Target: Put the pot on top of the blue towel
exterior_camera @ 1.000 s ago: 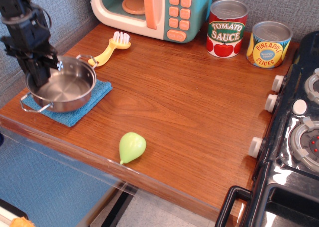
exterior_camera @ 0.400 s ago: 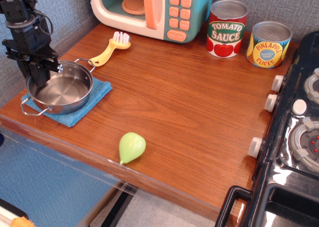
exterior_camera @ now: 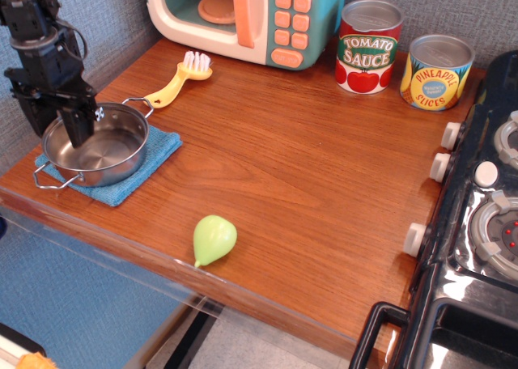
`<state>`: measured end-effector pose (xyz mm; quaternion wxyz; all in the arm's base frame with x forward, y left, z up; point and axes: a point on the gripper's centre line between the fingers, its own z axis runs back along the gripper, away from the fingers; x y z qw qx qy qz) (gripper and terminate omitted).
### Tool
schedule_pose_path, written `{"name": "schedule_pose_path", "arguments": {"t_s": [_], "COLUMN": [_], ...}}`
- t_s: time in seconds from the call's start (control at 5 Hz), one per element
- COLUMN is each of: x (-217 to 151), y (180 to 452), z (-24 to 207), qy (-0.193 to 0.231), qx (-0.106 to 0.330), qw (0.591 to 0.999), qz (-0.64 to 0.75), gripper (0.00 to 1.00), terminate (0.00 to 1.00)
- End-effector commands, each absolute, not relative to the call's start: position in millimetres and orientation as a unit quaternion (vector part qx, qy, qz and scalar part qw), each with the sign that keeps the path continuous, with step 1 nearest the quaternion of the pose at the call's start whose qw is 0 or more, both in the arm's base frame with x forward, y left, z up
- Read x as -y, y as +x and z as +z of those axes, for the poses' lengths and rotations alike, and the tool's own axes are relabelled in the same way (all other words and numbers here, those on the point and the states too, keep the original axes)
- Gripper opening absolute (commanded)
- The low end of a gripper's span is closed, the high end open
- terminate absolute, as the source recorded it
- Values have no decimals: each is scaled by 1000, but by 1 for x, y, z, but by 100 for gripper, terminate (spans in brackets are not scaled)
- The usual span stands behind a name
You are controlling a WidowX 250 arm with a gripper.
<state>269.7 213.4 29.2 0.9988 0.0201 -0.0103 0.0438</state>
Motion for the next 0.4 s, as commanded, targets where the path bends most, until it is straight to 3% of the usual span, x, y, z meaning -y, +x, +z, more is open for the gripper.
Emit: {"name": "schedule_pose_path", "arguments": {"t_s": [0.0,0.2], "x": [-158,-125], "y": [286,290], "z": [117,121], "qy": [42,6], "qx": [53,40], "qw": [998,999], "qz": [17,4], "gripper": [100,100], "terminate": [0,0]}}
